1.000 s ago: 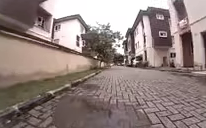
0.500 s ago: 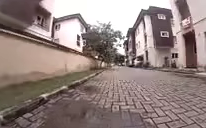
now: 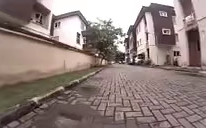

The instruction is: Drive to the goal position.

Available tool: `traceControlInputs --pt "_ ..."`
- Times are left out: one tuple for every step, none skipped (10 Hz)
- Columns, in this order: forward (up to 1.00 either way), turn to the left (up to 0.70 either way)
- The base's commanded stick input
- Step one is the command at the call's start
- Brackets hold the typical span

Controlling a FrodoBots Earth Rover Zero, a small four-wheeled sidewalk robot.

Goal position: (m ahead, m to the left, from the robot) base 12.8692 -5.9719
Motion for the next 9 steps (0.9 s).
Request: traceControlInputs --pt "0.50 0.00" --pt "0.50 0.00" --pt "0.50 0.00" --pt "0.50 0.00" --pt "0.50 0.00" --pt "0.50 0.00" --pt "0.50 0.00" --pt "0.50 0.00" --pt "0.50 0.00"
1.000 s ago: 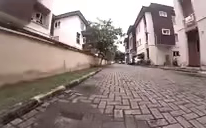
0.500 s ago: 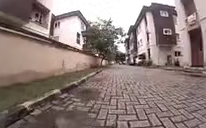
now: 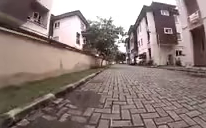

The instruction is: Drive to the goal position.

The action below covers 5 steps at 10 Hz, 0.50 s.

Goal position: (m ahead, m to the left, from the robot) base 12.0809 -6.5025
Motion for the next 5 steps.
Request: traceControlInputs --pt "0.50 0.00" --pt "0.50 0.00" --pt "0.50 0.00" --pt "0.50 0.00" --pt "0.50 0.00"
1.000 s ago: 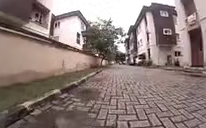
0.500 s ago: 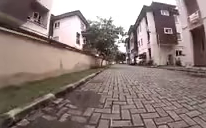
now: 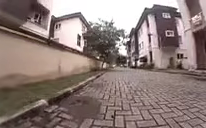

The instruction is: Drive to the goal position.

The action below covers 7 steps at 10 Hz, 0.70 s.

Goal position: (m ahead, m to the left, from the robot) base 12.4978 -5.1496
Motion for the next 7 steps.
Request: traceControlInputs --pt "0.50 -0.05" --pt "0.50 -0.24" --pt "0.50 -0.42" --pt "0.50 -0.40" --pt "0.50 -0.23" --pt "0.50 -0.06" --pt "0.50 0.00"
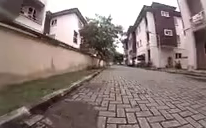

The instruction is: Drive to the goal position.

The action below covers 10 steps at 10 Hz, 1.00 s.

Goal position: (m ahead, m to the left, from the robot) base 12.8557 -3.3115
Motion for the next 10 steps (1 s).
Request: traceControlInputs --pt "0.50 0.00" --pt "0.50 0.00" --pt "0.50 0.00" --pt "0.50 0.00" --pt "0.50 0.00" --pt "0.50 0.00" --pt "0.50 0.00" --pt "0.50 0.00" --pt "0.50 0.00" --pt "0.50 0.00"
